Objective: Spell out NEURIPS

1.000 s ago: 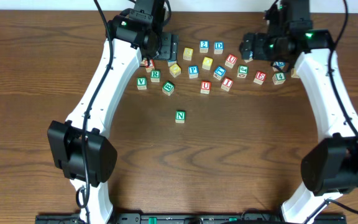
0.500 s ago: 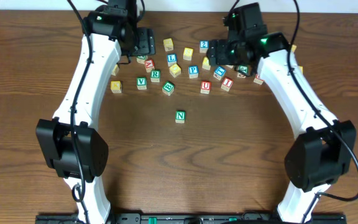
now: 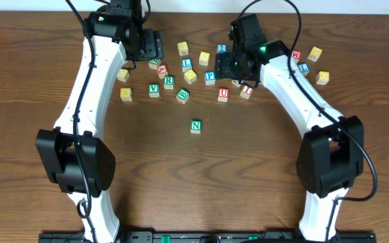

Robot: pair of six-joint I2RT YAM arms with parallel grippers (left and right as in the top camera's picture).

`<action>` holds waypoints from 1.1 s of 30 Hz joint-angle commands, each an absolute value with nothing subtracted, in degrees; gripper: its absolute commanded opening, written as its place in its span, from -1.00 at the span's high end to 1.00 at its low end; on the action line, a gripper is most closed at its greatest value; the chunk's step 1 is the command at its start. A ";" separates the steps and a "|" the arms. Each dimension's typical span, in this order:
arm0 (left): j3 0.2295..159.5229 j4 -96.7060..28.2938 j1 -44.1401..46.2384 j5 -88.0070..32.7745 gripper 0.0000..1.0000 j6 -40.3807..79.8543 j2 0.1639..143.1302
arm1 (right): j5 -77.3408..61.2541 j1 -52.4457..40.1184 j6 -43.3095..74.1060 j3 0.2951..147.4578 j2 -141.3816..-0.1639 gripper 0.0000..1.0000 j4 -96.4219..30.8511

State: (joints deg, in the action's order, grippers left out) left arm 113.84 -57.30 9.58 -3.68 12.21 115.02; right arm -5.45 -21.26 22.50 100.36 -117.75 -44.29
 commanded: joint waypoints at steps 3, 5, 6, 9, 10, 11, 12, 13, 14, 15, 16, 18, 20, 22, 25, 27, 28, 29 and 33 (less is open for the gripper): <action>114.61 -57.67 9.28 -2.72 -0.66 12.53 115.81 | -3.33 -21.76 24.75 101.41 -118.58 -0.40 -43.51; 114.54 -57.67 9.30 -2.76 -0.66 12.56 115.85 | -0.93 -21.76 26.46 101.41 -118.58 -0.38 -43.75; 114.39 -57.65 9.34 -2.76 -0.66 12.56 115.85 | 0.01 -21.76 27.33 101.41 -118.58 -0.38 -43.97; 113.54 -57.54 9.34 -2.76 -0.66 12.58 115.85 | 2.09 -21.74 29.82 101.41 -118.58 -0.38 -44.73; 113.21 -57.52 9.34 -2.76 -0.66 12.58 115.87 | 2.33 -21.74 30.06 101.41 -118.58 -0.38 -44.77; 112.77 -57.30 9.34 -2.76 -0.66 12.58 115.87 | 2.48 -21.74 30.22 101.41 -118.58 -0.38 -44.75; 112.46 -57.08 9.34 -2.76 -0.66 12.58 115.87 | 2.48 -21.74 30.22 101.41 -118.58 -0.38 -44.73; 112.12 -56.71 9.34 -2.76 -0.66 12.58 115.90 | 2.50 -21.74 30.22 101.41 -118.58 -0.38 -44.60; 111.68 -56.21 9.34 -2.76 -0.66 12.58 115.90 | 2.50 -21.74 30.22 101.41 -118.58 -0.39 -44.51; 111.46 -55.92 9.34 -2.79 -0.66 12.56 115.90 | 2.48 -21.74 30.22 101.41 -118.58 -0.39 -44.40; 111.28 -55.64 9.34 -2.79 -0.65 12.58 115.90 | 2.48 -21.74 30.22 101.41 -118.58 -0.38 -44.36; 111.15 -55.22 9.41 -2.79 -0.66 12.78 116.09 | 2.48 -21.74 30.22 101.41 -118.58 -0.39 -44.36; 111.11 -54.94 9.63 -2.79 -0.66 12.78 116.40 | 2.50 -21.74 30.22 101.41 -118.58 -0.39 -44.38; 111.11 -54.76 9.96 -2.79 -0.66 12.78 116.79 | 2.55 -21.71 30.24 101.41 -118.58 -0.39 -44.38; 111.11 -54.76 10.39 -2.76 -0.66 12.75 117.49 | 3.53 -21.45 31.33 101.41 -118.58 -0.39 -44.60; 111.11 -54.76 10.48 -2.79 -0.66 12.78 117.99 | 3.55 -21.06 31.79 101.41 -118.58 -0.39 -44.58; 111.11 -54.78 10.48 -2.79 -0.66 12.78 118.17 | 3.64 -20.86 32.38 101.41 -118.58 -0.39 -44.58; 111.11 -54.81 10.48 -2.79 -0.66 12.75 118.43 | 3.86 -20.62 32.73 101.41 -118.58 -0.39 -44.58; 111.11 -54.87 10.48 -2.79 -0.66 12.75 119.48 | 4.38 -19.33 33.10 101.41 -118.58 -0.38 -44.60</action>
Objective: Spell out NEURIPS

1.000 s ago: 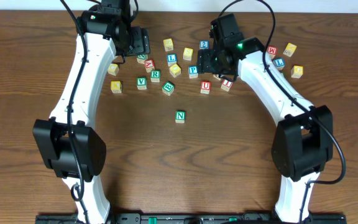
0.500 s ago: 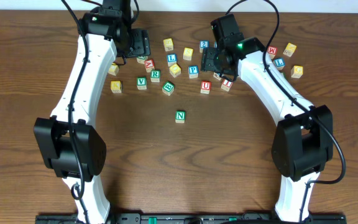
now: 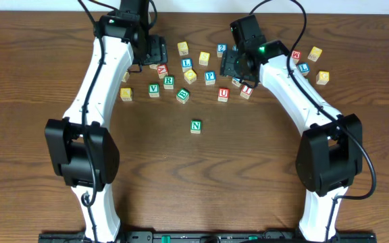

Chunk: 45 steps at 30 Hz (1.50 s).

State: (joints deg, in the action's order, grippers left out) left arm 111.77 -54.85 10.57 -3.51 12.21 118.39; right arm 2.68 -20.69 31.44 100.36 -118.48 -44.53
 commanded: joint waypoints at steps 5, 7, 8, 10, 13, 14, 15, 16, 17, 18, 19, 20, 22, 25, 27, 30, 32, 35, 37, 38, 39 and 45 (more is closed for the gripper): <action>111.11 -55.02 10.48 -2.76 -0.66 12.73 119.83 | 4.36 -17.54 33.85 101.41 -118.58 -0.38 -45.91; 111.11 -55.00 10.48 -2.76 -0.66 12.73 119.83 | 4.38 -16.67 33.87 101.41 -118.58 -0.38 -46.89; 111.11 -55.00 10.48 -2.76 -0.66 12.73 119.83 | 4.36 -16.08 33.87 101.41 -118.58 -0.38 -47.66; 111.11 -55.02 10.48 -2.76 -0.66 12.73 119.83 | 4.36 -14.94 33.87 101.43 -118.58 -0.38 -49.28; 111.11 -55.00 10.48 -2.76 -0.66 12.73 119.83 | 4.36 -12.38 33.85 101.41 -118.58 -0.37 -52.49; 111.11 -55.00 10.48 -2.76 -0.66 12.73 119.83 | 4.36 -11.49 33.85 101.41 -118.58 -0.37 -53.47; 111.11 -55.00 10.48 -2.76 -0.66 12.71 119.83 | 4.36 -10.61 33.78 101.41 -118.58 -0.36 -54.30; 111.11 -55.00 10.48 -2.76 -0.66 12.71 119.83 | 4.34 -9.74 33.56 101.41 -118.58 -0.36 -55.18; 111.11 -55.00 10.48 -2.76 -0.66 12.71 119.83 | 4.34 -8.62 33.04 101.41 -118.58 -0.38 -56.12; 111.11 -55.00 10.48 -2.74 -0.66 12.71 119.83 | 4.21 -7.51 32.27 101.41 -118.61 -0.41 -56.82; 111.11 -55.00 10.48 -2.74 -0.66 12.71 119.83 | 3.99 -6.72 31.66 101.41 -118.63 -0.42 -57.28; 111.11 -54.98 10.46 -2.63 -0.66 12.60 119.83 | 3.90 -5.65 31.24 101.41 -118.65 -0.41 -57.82; 111.11 -54.98 10.46 -1.56 -0.66 12.51 119.83 | 3.90 -3.99 31.18 101.41 -118.89 -0.36 -58.35; 111.11 -55.00 10.41 0.95 -0.66 12.51 119.83 | 2.26 -2.31 29.17 101.41 -120.05 -0.27 -57.58; 111.11 -55.00 10.31 1.34 -0.66 12.51 119.83 | 1.23 -1.83 27.33 101.41 -121.34 -0.25 -56.45; 111.11 -55.07 10.31 1.34 -0.66 12.53 119.83 | -0.71 -1.50 22.90 101.41 -123.70 -0.23 -53.84; 111.11 -55.20 10.31 1.34 -0.66 12.53 119.83 | -1.02 -1.34 21.17 101.41 -125.03 -0.23 -52.60; 111.11 -55.40 10.31 1.34 -0.66 12.53 119.83 | -0.99 -0.97 19.59 101.41 -126.72 -0.18 -51.44; 111.11 -55.46 10.31 1.34 -0.66 12.53 119.83 | -0.99 -0.67 19.57 101.41 -127.52 -0.09 -50.85; 111.11 -55.44 10.31 1.32 -0.66 12.56 119.83 | -0.99 -0.43 19.57 101.41 -127.74 -0.07 -50.43; 111.11 -55.44 10.31 1.32 -0.66 12.56 119.83 | -0.95 -0.40 19.42 101.41 -128.11 -0.03 -50.00; 111.11 -55.46 10.33 1.32 -0.66 12.56 119.83 | -1.02 -0.32 17.85 101.41 -129.78 0.06 -48.18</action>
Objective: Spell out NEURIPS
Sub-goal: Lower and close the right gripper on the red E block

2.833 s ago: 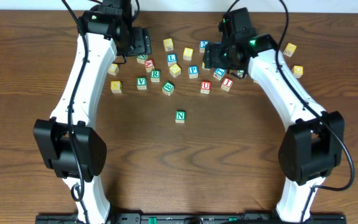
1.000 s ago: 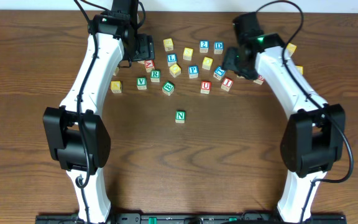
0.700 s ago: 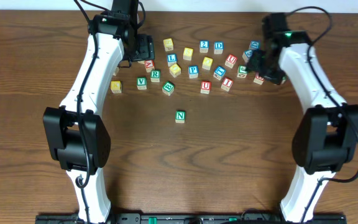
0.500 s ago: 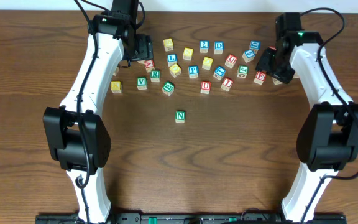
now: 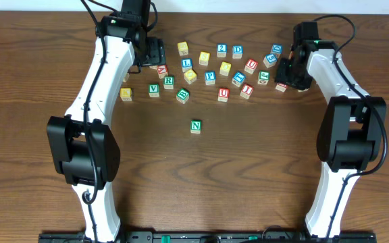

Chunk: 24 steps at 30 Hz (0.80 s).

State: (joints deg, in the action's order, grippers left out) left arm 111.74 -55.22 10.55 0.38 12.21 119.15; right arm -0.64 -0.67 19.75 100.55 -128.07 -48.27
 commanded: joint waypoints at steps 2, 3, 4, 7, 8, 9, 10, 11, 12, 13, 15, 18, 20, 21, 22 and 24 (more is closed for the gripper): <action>111.11 -55.46 10.33 1.32 -0.66 12.56 119.83 | -1.04 -0.32 17.47 101.41 -130.39 0.10 -48.25; 111.11 -55.48 10.31 1.32 -0.66 12.56 119.83 | -1.04 -0.32 17.39 101.41 -130.56 0.12 -48.34; 111.11 -55.46 10.31 1.32 -0.66 12.56 119.83 | -1.04 -0.32 17.06 101.41 -130.58 0.17 -48.38; 111.11 -55.46 10.31 1.32 -0.66 12.56 119.83 | -1.04 -0.32 16.62 101.41 -130.52 0.27 -48.34; 111.11 -55.44 10.31 1.32 -0.66 12.56 119.83 | -1.06 -0.32 16.62 101.43 -130.52 0.27 -48.31; 111.11 -55.44 10.31 1.32 -0.66 12.56 119.83 | -1.04 -0.32 16.62 101.43 -130.52 0.27 -48.31; 111.11 -55.44 10.31 1.32 -0.66 12.56 119.83 | -1.04 -0.32 16.60 101.43 -130.52 0.28 -48.31; 111.11 -55.44 10.33 1.32 -0.66 12.56 119.83 | -1.04 -0.32 16.56 101.45 -130.50 0.30 -48.34; 111.11 -55.44 10.33 1.32 -0.66 12.56 119.83 | -1.06 -0.32 16.29 101.58 -130.45 0.32 -48.40; 111.11 -55.44 10.33 1.32 -0.66 12.56 119.83 | -1.04 -0.32 15.92 101.69 -130.37 0.35 -48.42; 111.11 -55.42 10.33 1.32 -0.66 12.56 119.83 | -1.02 -0.32 15.49 101.75 -129.62 0.38 -48.45; 111.11 -55.44 10.33 1.32 -0.66 12.56 119.83 | -1.04 -0.34 14.46 101.78 -128.33 0.41 -48.56; 111.11 -55.44 10.33 1.32 -0.66 12.56 119.83 | -1.04 -0.45 14.48 101.80 -127.42 0.44 -48.99; 111.11 -55.42 10.33 1.32 -0.66 12.56 119.83 | -1.06 -0.51 14.48 101.80 -126.85 0.46 -49.39; 111.11 -55.42 10.31 1.32 -0.66 12.56 119.83 | -1.06 -0.64 14.46 101.80 -126.21 0.46 -49.80; 111.11 -55.35 10.31 1.32 -0.66 12.56 119.83 | -1.19 -0.93 14.48 101.80 -124.64 0.48 -50.96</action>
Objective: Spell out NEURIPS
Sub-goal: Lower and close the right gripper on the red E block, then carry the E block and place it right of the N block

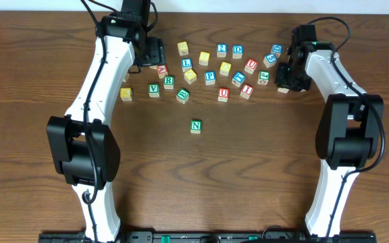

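A green N block [195,125] sits alone on the wooden table, in front of the cluster of letter blocks. In the cluster are the green E [182,95], red U [223,94], green R [169,82], red I [246,90] and blue P [210,77]. I cannot make out an S. My left gripper [154,55] hangs over the cluster's back left end, above a red block [162,71]. My right gripper [286,75] is at the cluster's right end, beside a green block [264,77]. The fingers of both are hidden under the wrists.
Other blocks lie along the back: blue L [186,64], blue 2 [221,49], blue D [238,50], green V [154,88] and several yellow ones, such as the one at the left [125,93]. Both arm bases stand at the table's front edge.
My right gripper has shifted slightly to the left at the cluster's right end. The left arm and the blocks are as they were.
At first my right gripper hung over the middle back of the cluster and my left over its back left end. Later the left arm's elbow had shifted. Then the right gripper stood at the cluster's right end, where it remains. The N block has lain in the same place throughout.
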Robot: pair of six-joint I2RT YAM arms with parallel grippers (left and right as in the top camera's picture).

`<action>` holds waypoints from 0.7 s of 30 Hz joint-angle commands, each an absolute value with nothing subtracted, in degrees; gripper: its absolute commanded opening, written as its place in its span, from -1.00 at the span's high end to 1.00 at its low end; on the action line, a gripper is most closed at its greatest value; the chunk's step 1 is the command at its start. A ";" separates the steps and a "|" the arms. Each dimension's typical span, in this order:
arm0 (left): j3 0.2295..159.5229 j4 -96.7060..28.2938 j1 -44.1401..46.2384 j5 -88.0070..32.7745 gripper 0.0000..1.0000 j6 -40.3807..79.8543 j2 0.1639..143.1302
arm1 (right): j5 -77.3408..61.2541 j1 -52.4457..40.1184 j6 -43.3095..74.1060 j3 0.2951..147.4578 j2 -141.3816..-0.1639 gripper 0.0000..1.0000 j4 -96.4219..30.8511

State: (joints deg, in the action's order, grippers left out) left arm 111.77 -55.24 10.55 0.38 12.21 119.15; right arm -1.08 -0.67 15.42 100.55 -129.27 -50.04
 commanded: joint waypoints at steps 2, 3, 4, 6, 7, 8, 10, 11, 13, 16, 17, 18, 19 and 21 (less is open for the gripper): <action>111.11 -54.78 10.31 1.32 -0.66 12.58 119.83 | -2.09 -1.39 14.48 101.80 -122.91 0.49 -52.12; 111.11 -54.46 10.31 1.32 -0.66 12.58 119.83 | -2.79 -1.80 14.46 101.80 -121.56 0.50 -52.93; 111.11 -54.24 10.31 1.32 -0.66 12.58 119.83 | -3.18 -2.20 14.48 101.80 -120.57 0.51 -53.65; 111.11 -53.87 10.31 1.34 -0.66 12.58 119.83 | -4.05 -3.18 14.48 101.80 -118.89 0.53 -54.81; 111.11 -53.71 10.31 1.34 -0.66 12.58 119.83 | -4.73 -3.88 14.48 101.80 -118.13 0.54 -55.37; 111.11 -53.60 10.31 1.34 -0.66 12.56 119.83 | -5.28 -4.54 14.48 101.80 -117.62 0.55 -55.79; 111.11 -53.43 10.17 1.34 -0.66 12.71 119.83 | -6.87 -6.17 14.50 101.80 -117.21 0.56 -56.49; 111.11 -53.39 10.02 1.34 -0.66 12.80 119.83 | -7.86 -7.40 14.50 101.80 -117.21 0.56 -56.99; 111.11 -53.41 9.54 1.34 -0.66 12.82 119.83 | -9.45 -9.56 14.81 101.78 -117.36 0.57 -57.74; 111.11 -53.47 8.43 1.32 -0.66 13.04 119.83 | -9.80 -13.23 16.69 101.47 -117.45 0.58 -58.15; 111.11 -53.47 7.99 1.32 -0.66 13.26 119.83 | -9.78 -14.28 16.78 101.47 -117.45 0.58 -58.33; 111.11 -53.49 7.55 1.32 -0.66 13.45 119.83 | -9.63 -15.55 17.32 101.45 -117.45 0.58 -58.52; 111.11 -53.52 7.18 1.32 -0.66 13.50 119.83 | -9.30 -16.62 18.13 101.45 -117.45 0.57 -58.76; 111.11 -53.71 6.35 1.32 -0.66 13.65 119.83 | -8.67 -18.90 18.94 101.34 -117.45 0.58 -59.20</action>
State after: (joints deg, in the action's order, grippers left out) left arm 111.77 -53.54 7.90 0.38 12.47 119.15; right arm -8.27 -15.90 16.58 101.30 -117.73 -58.70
